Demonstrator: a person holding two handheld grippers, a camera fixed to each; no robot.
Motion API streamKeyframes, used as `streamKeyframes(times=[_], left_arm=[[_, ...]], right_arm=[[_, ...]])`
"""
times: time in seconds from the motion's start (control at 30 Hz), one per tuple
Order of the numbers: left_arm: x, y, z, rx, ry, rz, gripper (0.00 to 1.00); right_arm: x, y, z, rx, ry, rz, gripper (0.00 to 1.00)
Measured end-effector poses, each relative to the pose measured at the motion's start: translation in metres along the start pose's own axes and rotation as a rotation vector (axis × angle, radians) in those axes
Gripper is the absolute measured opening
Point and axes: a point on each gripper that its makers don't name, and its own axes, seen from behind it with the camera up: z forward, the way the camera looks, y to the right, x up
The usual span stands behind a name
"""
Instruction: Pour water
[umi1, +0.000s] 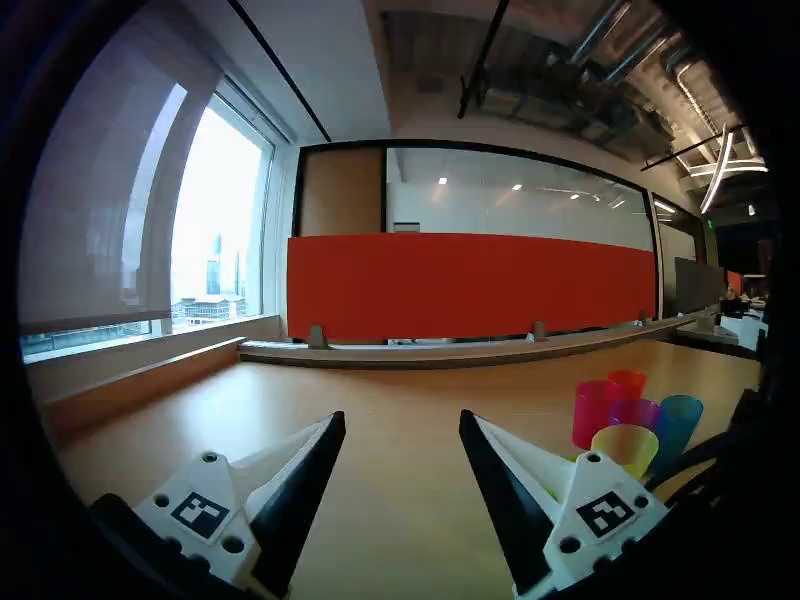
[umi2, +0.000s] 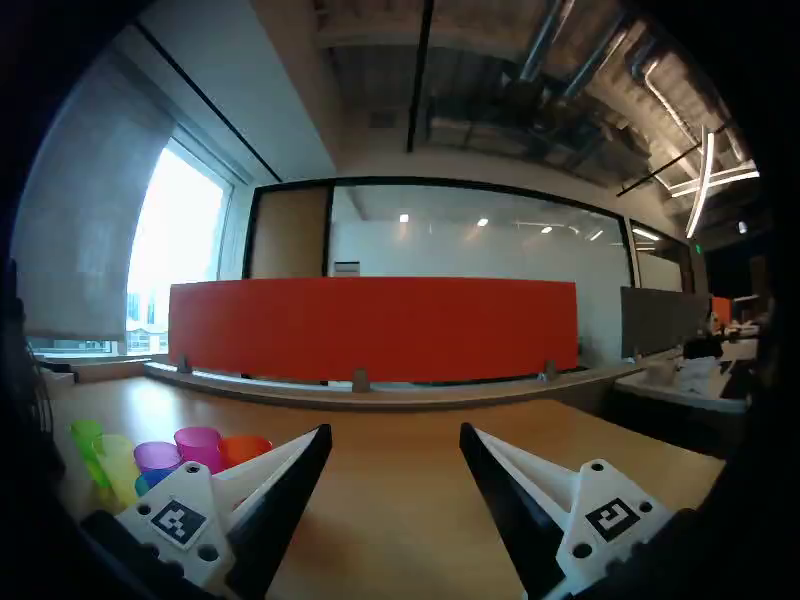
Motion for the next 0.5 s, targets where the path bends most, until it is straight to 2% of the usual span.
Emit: streamKeyframes(times=[0.5], left_arm=[[0.0,0.0,0.0,0.0,0.0,0.0,0.84]], right_arm=[[-0.015,0.004,0.002,-0.008,-0.03,0.0,0.99]])
